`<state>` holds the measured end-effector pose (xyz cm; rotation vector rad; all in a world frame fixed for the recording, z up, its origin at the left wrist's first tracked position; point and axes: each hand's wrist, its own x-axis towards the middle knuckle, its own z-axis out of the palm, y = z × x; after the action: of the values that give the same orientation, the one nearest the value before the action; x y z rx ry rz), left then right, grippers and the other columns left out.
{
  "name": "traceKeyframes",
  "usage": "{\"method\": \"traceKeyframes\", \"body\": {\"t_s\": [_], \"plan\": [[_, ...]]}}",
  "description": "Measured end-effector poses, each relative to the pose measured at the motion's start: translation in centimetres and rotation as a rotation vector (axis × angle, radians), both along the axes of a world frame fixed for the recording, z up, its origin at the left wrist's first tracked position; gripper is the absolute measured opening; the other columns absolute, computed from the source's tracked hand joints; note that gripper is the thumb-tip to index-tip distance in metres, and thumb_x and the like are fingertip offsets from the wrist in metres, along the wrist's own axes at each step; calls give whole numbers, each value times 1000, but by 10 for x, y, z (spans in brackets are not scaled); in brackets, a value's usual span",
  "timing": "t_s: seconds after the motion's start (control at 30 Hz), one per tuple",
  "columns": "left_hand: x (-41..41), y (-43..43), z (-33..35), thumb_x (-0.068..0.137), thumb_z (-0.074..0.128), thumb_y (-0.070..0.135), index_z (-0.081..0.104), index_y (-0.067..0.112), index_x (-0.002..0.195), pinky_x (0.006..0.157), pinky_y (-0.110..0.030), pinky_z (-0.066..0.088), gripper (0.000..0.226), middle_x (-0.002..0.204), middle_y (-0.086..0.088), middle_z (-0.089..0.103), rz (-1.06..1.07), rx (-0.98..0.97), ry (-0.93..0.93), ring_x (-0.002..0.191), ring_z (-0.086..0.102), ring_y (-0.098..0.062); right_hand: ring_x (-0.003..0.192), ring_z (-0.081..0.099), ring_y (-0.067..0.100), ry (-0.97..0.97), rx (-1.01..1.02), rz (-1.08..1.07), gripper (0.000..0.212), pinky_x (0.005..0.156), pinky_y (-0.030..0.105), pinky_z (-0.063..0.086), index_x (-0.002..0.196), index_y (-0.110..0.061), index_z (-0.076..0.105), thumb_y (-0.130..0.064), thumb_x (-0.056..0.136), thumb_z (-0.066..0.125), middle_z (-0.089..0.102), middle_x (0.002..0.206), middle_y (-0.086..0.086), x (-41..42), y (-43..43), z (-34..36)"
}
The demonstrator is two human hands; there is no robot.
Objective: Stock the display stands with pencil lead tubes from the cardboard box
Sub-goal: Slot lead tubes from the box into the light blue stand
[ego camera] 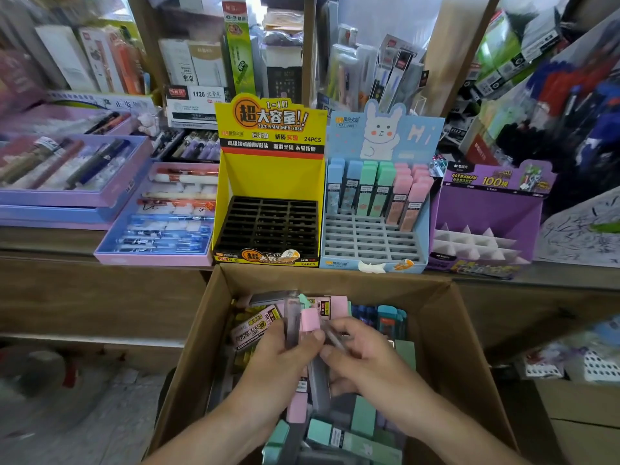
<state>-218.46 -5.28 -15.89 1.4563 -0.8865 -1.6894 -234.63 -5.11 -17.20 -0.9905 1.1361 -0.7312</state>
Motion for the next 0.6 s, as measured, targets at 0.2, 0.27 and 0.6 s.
{"method": "traceKeyframes", "body": {"t_s": [0.2, 0.27, 0.6], "plan": [[9, -9, 11, 100, 64, 24, 69, 12, 115, 90, -55, 60, 20, 98, -13, 78, 94, -19, 106, 94, 75, -35, 92, 74, 33, -31, -79, -52, 26, 85, 43, 62, 126, -18, 61, -5, 105, 52, 75, 97, 14, -13, -6, 3], [14, -12, 14, 99, 66, 25, 68, 9, 117, 71, -46, 62, 25, 84, -11, 72, 112, -17, 125, 79, 72, -29, 91, 73, 33, -68, -103, -68, 30, 81, 37, 60, 130, -16, 61, -3, 105, 50, 74, 100, 18, -18, -9, 7], [31, -24, 38, 93, 67, 19, 63, 0, 118, 53, -32, 54, 31, 91, -29, 71, 62, -23, 184, 57, 64, -23, 62, 41, 15, -327, -132, -186, 34, 55, 27, 30, 121, -20, 73, -27, 102, 46, 58, 84, 7, -24, -16, 25]]}}
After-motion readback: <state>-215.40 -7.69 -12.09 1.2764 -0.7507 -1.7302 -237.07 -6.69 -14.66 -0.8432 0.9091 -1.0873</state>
